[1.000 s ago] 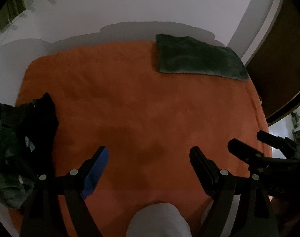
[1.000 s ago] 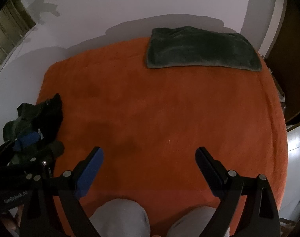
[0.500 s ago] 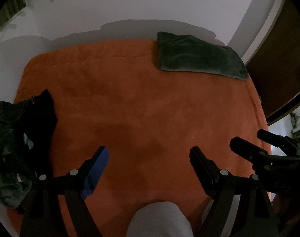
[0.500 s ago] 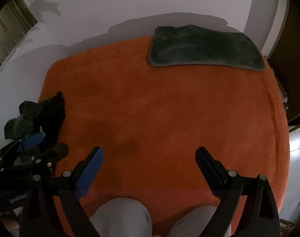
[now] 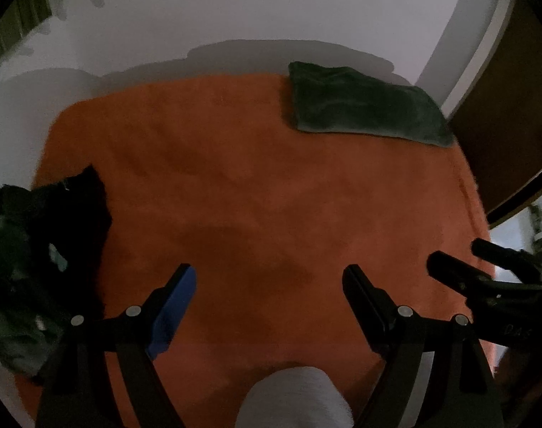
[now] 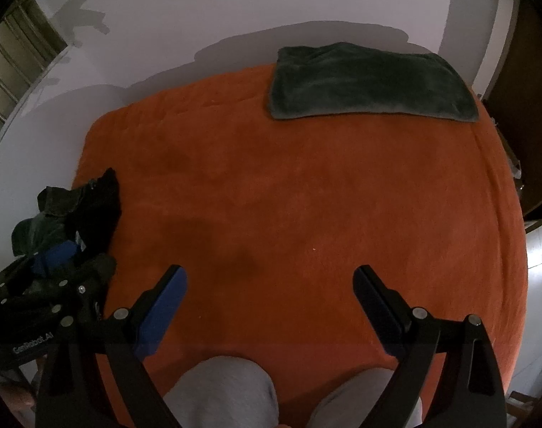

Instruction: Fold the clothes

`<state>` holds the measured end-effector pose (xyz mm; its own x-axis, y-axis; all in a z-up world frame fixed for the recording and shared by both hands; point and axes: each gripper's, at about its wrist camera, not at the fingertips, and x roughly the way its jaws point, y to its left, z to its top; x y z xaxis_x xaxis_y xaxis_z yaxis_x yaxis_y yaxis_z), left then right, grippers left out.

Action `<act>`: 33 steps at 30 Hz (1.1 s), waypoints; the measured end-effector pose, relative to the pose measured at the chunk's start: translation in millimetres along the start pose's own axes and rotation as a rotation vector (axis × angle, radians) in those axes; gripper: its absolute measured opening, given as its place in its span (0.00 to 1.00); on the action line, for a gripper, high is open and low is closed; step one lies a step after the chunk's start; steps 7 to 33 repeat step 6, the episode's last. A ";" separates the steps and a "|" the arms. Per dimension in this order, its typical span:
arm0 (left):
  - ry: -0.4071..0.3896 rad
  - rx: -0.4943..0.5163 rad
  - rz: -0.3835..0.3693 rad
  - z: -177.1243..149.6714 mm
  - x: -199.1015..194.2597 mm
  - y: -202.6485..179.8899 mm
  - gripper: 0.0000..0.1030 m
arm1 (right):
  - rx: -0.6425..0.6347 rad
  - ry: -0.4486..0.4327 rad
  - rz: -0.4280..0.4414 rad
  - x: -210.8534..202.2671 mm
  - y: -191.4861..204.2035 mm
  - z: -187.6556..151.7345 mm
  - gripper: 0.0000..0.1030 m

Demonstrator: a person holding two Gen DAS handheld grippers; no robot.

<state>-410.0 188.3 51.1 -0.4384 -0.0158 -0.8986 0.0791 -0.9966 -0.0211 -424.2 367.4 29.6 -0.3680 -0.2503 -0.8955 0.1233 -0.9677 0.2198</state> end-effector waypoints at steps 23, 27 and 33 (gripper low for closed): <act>-0.005 0.048 0.019 -3.3 1.4 -17.1 0.83 | 0.003 -0.006 0.001 -0.1 0.3 2.6 0.91; -0.005 0.048 0.019 -3.3 1.4 -17.1 0.83 | 0.003 -0.006 0.001 -0.1 0.3 2.6 0.91; -0.005 0.048 0.019 -3.3 1.4 -17.1 0.83 | 0.003 -0.006 0.001 -0.1 0.3 2.6 0.91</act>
